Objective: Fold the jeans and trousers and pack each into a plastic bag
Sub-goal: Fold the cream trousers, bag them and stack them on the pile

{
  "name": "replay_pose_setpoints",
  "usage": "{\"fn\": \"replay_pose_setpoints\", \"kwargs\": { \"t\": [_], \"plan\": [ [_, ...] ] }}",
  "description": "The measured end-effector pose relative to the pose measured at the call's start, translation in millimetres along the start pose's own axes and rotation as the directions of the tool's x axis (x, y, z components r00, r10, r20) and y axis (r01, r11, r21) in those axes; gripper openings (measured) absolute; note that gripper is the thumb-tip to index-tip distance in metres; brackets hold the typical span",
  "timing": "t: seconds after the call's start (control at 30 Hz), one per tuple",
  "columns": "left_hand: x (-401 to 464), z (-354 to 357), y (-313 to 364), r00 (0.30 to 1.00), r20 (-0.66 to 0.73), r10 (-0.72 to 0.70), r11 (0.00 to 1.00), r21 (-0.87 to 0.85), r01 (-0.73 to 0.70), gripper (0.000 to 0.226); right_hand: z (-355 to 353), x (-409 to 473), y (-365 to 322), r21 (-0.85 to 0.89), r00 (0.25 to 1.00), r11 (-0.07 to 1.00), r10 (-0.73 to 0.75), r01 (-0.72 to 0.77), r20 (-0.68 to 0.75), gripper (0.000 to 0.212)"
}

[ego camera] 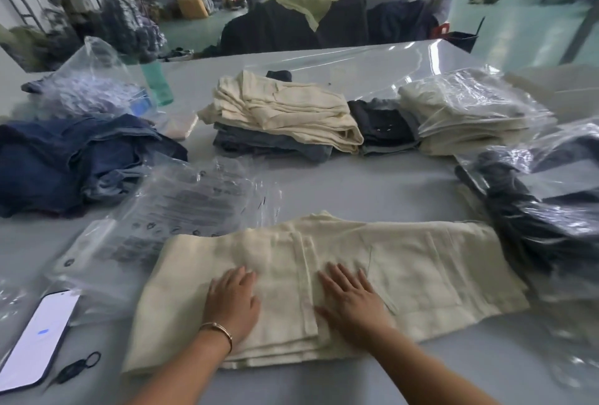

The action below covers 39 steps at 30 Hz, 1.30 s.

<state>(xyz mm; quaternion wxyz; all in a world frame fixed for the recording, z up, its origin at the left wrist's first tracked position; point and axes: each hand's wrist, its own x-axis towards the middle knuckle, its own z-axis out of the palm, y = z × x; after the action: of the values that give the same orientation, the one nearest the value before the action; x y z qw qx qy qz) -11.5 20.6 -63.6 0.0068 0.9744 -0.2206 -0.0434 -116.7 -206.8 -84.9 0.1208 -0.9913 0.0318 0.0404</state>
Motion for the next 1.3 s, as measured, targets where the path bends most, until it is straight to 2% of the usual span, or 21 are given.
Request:
{"fn": "replay_pose_setpoints", "kwargs": {
  "t": [0.07,0.13,0.2,0.27,0.37,0.43,0.5,0.57,0.63,0.73,0.8,0.83,0.9,0.97,1.0,1.07,1.1,1.17,1.2,1.23,1.3],
  "plan": [
    [8,-7,27,0.997,-0.066,0.027,0.997,-0.065,-0.032,0.041,-7,-18,26,-0.019,1.0,1.0,0.008,-0.008,0.0,0.068],
    [13,-9,70,0.983,-0.058,0.172,0.975,-0.131,-0.178,0.039,-16,-36,52,-0.032,0.997,0.997,0.07,-0.071,-0.033,0.065],
    [9,-7,122,0.942,0.017,0.335,0.936,-0.118,-0.33,0.041,-26,-55,78,-0.034,0.978,0.982,0.183,-0.187,-0.099,0.064],
    [-2,-1,168,0.91,0.053,0.411,0.911,-0.059,-0.408,0.046,-37,-77,104,-0.003,0.924,0.936,0.348,-0.353,-0.159,0.066],
    [-14,6,218,0.925,0.069,0.375,0.926,0.01,-0.376,0.065,-48,-107,139,0.086,0.79,0.815,0.577,-0.573,-0.209,0.063],
    [-15,7,236,0.946,0.082,0.313,0.949,0.023,-0.316,0.076,-52,-121,155,0.154,0.707,0.74,0.672,-0.655,-0.221,0.06],
    [-15,7,249,0.944,0.077,0.321,0.943,0.065,-0.326,0.078,-54,-129,168,0.232,0.645,0.669,0.743,-0.707,-0.179,0.065],
    [-15,9,258,0.927,0.091,0.365,0.926,0.066,-0.371,0.073,-56,-129,176,0.299,0.619,0.62,0.778,-0.725,-0.112,0.074],
    [-17,10,264,0.915,0.08,0.397,0.917,0.022,-0.399,0.067,-59,-125,182,0.335,0.624,0.605,0.779,-0.722,-0.06,0.081],
    [-26,5,267,0.913,0.006,0.408,0.912,-0.032,-0.408,0.065,-69,-115,192,0.395,0.618,0.59,0.783,-0.704,-0.068,0.085],
    [-31,3,269,0.911,-0.06,0.408,0.913,0.002,-0.408,0.065,-76,-107,198,0.51,0.586,0.534,0.807,-0.674,-0.07,0.072],
    [-34,2,272,0.908,-0.073,0.412,0.911,0.014,-0.412,0.065,-78,-103,201,0.594,0.568,0.482,0.822,-0.644,-0.052,0.059],
    [-38,3,273,0.916,-0.081,0.393,0.913,-0.085,-0.4,0.06,-82,-97,206,0.756,0.557,0.339,0.829,-0.56,0.041,0.029],
    [-37,8,272,0.941,-0.024,0.337,0.923,-0.188,-0.335,0.055,-85,-92,208,0.863,0.575,0.183,0.806,-0.471,0.143,0.019],
    [-35,6,274,0.955,0.015,0.297,0.916,-0.286,-0.281,0.053,-87,-90,207,0.89,0.59,0.14,0.791,-0.433,0.163,0.017],
    [-33,-3,283,0.978,0.001,0.209,0.838,-0.515,-0.179,0.049,-93,-88,201,0.915,0.622,0.159,0.775,-0.37,0.117,0.008],
    [-33,-13,289,0.989,0.022,0.149,0.764,-0.638,-0.101,0.045,-96,-87,196,0.918,0.634,0.195,0.769,-0.346,0.076,0.008],
    [-30,-31,299,0.987,0.153,0.056,0.463,-0.879,0.11,0.043,-103,-85,181,0.909,0.679,0.284,0.734,-0.306,-0.001,0.01],
    [-28,-38,302,0.974,0.219,0.058,0.297,-0.935,0.192,0.045,-104,-85,172,0.893,0.713,0.346,0.7,-0.287,-0.042,0.011],
    [-26,-46,304,0.961,0.265,0.08,0.181,-0.952,0.247,0.047,-105,-86,161,0.861,0.754,0.433,0.651,-0.267,-0.093,0.01],
    [-18,-58,307,0.953,0.286,0.099,0.077,-0.957,0.28,0.048,-108,-89,133,0.749,0.845,0.638,0.488,-0.177,-0.217,0.008]
  ]
}}
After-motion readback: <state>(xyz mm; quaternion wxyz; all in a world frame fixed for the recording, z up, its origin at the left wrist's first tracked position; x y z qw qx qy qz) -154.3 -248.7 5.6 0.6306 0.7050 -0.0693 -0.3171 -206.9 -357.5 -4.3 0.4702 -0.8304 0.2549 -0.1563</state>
